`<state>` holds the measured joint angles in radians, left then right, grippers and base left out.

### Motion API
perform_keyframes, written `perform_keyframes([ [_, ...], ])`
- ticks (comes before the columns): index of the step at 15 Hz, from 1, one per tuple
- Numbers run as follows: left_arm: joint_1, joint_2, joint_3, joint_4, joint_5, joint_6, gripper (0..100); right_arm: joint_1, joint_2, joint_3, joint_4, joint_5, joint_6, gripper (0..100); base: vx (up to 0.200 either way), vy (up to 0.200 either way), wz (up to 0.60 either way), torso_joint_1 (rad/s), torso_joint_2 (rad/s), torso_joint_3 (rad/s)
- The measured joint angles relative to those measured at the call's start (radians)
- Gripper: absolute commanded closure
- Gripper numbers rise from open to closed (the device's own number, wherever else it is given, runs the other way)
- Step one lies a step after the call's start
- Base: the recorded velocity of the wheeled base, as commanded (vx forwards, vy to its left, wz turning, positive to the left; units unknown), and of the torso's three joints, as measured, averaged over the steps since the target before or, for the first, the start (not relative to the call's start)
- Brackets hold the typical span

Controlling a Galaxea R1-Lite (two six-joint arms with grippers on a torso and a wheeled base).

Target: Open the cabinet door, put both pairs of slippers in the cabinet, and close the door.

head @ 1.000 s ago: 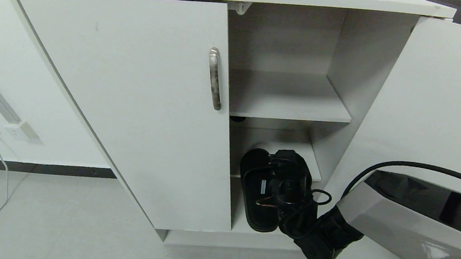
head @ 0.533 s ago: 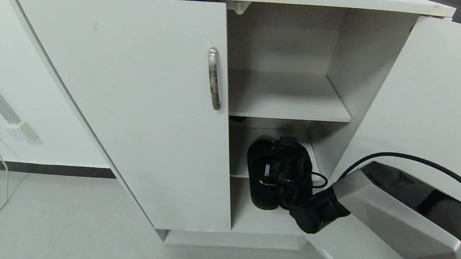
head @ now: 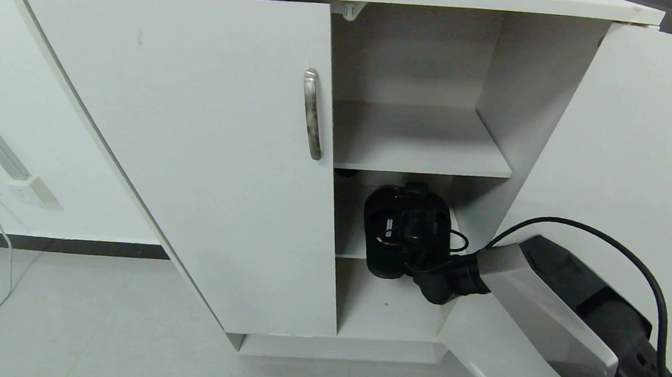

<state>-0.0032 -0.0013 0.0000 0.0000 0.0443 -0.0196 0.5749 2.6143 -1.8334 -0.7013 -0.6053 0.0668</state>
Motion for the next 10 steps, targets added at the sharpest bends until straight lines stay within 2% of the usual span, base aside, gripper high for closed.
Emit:
perform_keyframes([
  [10, 0.0, 0.0, 0.0, 0.0, 0.002, 0.0, 100, -0.019, 0.049, -0.084, 0.034, 0.027, -0.016, 100, 0.0, 0.0, 0.0, 0.0, 0.0, 0.0],
])
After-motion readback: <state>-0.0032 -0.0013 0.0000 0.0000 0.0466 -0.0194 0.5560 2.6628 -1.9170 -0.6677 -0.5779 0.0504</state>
